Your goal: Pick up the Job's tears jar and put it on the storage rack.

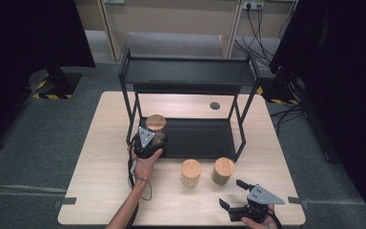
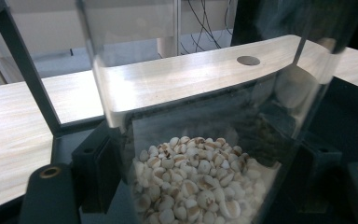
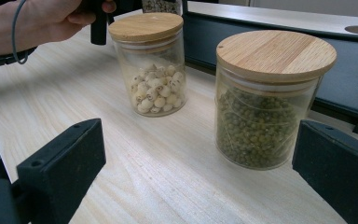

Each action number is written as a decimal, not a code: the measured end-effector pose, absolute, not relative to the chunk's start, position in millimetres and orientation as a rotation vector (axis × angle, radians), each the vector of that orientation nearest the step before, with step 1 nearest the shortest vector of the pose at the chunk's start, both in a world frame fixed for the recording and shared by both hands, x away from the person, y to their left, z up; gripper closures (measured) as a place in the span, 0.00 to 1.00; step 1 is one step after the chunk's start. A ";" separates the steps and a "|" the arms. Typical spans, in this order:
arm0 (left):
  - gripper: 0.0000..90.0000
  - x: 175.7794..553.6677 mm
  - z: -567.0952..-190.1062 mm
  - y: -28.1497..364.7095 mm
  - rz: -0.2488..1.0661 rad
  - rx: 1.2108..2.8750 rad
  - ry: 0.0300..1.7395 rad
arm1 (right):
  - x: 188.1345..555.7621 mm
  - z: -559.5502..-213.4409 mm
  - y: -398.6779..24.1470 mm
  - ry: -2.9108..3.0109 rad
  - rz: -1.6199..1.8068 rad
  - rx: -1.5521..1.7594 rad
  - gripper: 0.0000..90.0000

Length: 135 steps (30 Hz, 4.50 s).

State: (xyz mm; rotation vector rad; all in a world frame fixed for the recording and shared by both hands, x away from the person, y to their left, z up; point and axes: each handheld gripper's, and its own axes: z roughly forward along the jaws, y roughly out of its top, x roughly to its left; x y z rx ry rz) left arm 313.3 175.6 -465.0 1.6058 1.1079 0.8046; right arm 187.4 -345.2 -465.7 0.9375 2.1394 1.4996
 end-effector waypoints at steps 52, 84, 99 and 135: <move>0.02 235.2 -446.1 175.5 0.778 1.610 1.066 | 185.4 -464.5 -346.2 2.132 1.505 0.927 0.03; 0.02 184.7 -448.0 194.1 0.751 1.599 0.973 | 184.9 -464.9 -344.7 2.131 1.509 0.928 0.03; 0.02 172.8 -456.4 201.0 0.731 1.594 0.959 | 184.9 -465.0 -344.6 2.129 1.511 0.926 0.03; 0.02 150.7 -484.3 207.6 0.723 1.611 0.946 | 181.3 -464.4 -345.3 2.125 1.510 0.914 0.03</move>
